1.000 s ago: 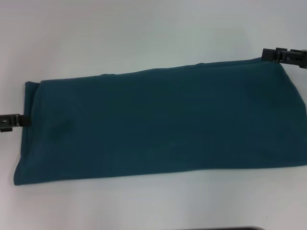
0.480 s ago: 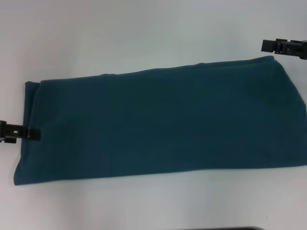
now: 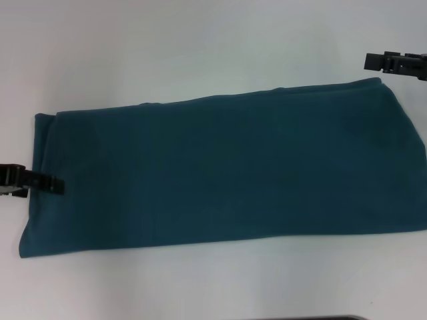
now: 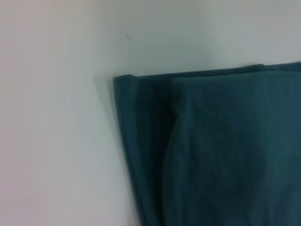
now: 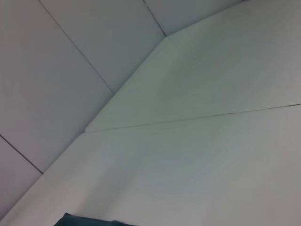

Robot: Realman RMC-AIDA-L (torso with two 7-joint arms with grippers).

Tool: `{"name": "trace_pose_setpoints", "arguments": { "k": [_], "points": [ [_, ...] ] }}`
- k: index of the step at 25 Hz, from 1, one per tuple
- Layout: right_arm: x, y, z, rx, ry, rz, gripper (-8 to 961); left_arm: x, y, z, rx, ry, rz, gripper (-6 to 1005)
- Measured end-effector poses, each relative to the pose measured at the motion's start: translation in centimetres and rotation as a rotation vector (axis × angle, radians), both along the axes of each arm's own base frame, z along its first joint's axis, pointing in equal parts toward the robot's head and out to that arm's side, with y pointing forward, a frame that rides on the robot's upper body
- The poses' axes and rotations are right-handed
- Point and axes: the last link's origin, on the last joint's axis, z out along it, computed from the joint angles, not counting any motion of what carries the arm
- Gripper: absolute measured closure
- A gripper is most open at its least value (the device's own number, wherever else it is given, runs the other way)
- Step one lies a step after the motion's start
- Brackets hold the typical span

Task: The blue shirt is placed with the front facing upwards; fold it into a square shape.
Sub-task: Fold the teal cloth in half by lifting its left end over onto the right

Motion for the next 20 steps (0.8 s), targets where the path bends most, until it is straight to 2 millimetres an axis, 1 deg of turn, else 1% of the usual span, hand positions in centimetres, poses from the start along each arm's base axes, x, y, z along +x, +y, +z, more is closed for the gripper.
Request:
{"name": "trace_pose_setpoints", "arguments": {
  "k": [12,17,20],
  "points": [
    [-0.07,0.14,0.18,0.004,-0.003,0.003,34,-0.41,0.12,-0.13,0.005,0.044,0.032,127],
    [-0.10,0.24,0.32,0.006,-0.004,0.004,34,-0.26,0.13,-0.03,-0.006,0.064,0.040,126],
    [-0.10,0.26,0.35,0.006,-0.005,0.004,34,-0.05,0.17,-0.32,-0.017,0.066,0.034,126]
  ]
}}
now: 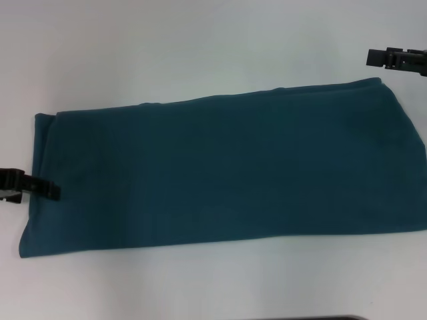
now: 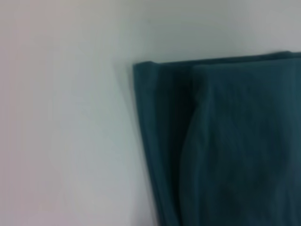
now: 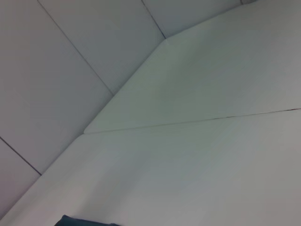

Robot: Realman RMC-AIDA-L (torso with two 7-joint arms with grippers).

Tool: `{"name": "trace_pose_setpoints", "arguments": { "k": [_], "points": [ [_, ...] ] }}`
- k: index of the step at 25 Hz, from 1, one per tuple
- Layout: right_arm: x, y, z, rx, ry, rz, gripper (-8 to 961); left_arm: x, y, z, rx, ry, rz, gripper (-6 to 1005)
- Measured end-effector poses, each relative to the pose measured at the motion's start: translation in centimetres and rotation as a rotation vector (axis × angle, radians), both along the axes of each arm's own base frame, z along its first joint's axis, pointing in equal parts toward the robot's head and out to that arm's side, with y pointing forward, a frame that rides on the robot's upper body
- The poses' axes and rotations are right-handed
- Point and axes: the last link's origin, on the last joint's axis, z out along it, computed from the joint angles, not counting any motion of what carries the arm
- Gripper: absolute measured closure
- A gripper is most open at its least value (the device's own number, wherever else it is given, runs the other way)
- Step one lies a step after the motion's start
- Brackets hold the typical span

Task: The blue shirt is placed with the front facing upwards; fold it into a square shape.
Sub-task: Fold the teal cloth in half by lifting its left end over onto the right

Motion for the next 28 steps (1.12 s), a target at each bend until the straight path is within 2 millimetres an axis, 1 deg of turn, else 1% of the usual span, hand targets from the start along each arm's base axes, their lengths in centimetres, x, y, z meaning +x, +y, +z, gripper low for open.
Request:
{"name": "trace_pose_setpoints", "arguments": {
  "k": [10,28],
  "points": [
    [0.01,0.04,0.16,0.001,-0.003,0.002,34,0.80,0.29,-0.93,-0.033,0.010,-0.015,127],
    [0.03,0.04,0.21,0.001,-0.004,0.002,35,0.79,0.46,-1.07,-0.044,0.041,-0.013,127]
  ]
}}
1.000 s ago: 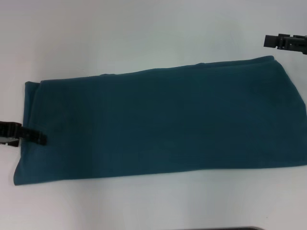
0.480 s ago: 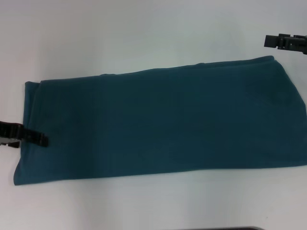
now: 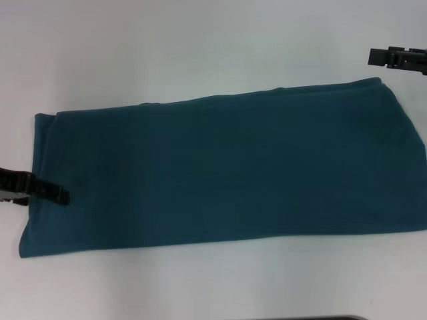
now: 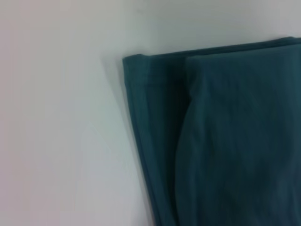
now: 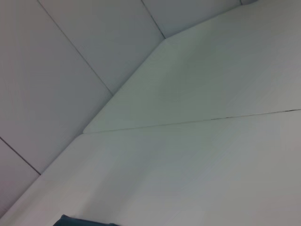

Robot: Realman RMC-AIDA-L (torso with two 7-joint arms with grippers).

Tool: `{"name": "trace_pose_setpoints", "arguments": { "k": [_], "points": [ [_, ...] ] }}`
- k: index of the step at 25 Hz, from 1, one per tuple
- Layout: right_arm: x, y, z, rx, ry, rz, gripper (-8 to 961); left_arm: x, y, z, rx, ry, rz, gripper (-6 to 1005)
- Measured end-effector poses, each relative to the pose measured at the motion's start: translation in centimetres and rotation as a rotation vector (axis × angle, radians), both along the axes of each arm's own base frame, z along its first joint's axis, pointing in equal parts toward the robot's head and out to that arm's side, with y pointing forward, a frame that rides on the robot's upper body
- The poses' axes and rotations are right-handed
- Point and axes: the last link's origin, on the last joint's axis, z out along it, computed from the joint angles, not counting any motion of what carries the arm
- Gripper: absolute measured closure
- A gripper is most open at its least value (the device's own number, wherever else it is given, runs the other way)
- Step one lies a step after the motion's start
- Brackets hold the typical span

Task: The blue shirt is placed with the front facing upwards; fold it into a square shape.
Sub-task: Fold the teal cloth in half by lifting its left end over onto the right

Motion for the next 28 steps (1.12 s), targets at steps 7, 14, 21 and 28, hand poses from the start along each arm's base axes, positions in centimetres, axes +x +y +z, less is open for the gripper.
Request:
{"name": "trace_pose_setpoints", "arguments": {
  "k": [7,14,21,28],
  "points": [
    [0.0,0.0,0.0,0.001,0.001,-0.001,35,0.6,0.2,-0.4,-0.025,0.006,-0.019,127],
    [0.0,0.0,0.1,0.003,-0.001,-0.001,35,1.0,0.5,-0.5,-0.032,-0.001,-0.030,127],
    [0.1,0.0,0.2,0.005,-0.003,-0.001,35,1.7,0.6,-0.8,-0.045,-0.008,-0.043,126],
    [0.1,0.0,0.3,0.006,-0.003,-0.002,35,1.5,0.9,0.3,-0.017,0.010,-0.040,126]
  ]
}}
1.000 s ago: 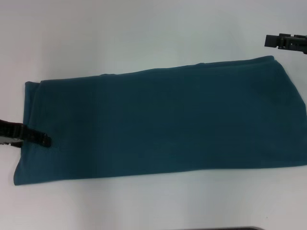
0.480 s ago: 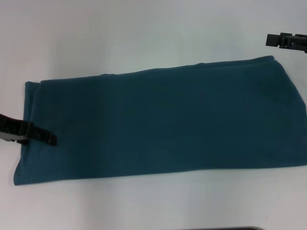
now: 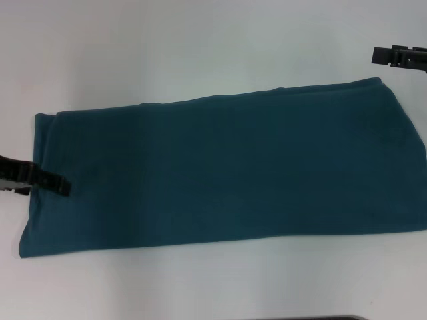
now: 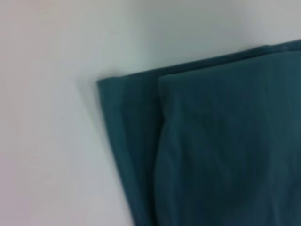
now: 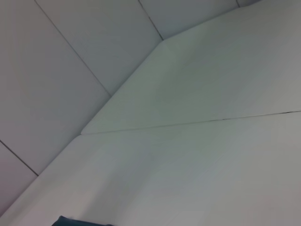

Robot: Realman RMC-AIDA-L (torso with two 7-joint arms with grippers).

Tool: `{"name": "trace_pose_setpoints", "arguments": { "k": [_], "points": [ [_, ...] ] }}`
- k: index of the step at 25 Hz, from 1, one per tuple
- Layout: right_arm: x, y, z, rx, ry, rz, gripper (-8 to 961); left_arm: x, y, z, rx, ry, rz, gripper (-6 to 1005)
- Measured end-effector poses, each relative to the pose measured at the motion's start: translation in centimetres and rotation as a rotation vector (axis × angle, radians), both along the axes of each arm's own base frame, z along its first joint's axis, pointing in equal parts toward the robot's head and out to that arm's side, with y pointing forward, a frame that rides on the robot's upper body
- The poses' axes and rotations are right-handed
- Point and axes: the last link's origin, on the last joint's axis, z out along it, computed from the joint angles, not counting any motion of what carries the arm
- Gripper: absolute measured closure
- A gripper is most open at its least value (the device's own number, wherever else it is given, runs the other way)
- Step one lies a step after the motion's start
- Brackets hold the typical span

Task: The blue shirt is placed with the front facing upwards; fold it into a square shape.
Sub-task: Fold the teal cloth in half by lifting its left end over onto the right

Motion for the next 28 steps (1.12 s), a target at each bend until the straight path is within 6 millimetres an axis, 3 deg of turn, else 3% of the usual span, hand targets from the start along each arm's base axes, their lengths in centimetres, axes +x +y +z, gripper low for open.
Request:
{"name": "trace_pose_setpoints", "arguments": {
  "k": [8,28],
  "points": [
    [0.0,0.0,0.0,0.000,-0.001,0.000,36,-0.9,-0.3,0.0,0.002,0.041,0.039,126],
    [0.0,0.1,0.2,0.002,-0.005,0.002,36,-0.8,0.0,-1.0,-0.017,0.035,0.040,128]
  ]
}}
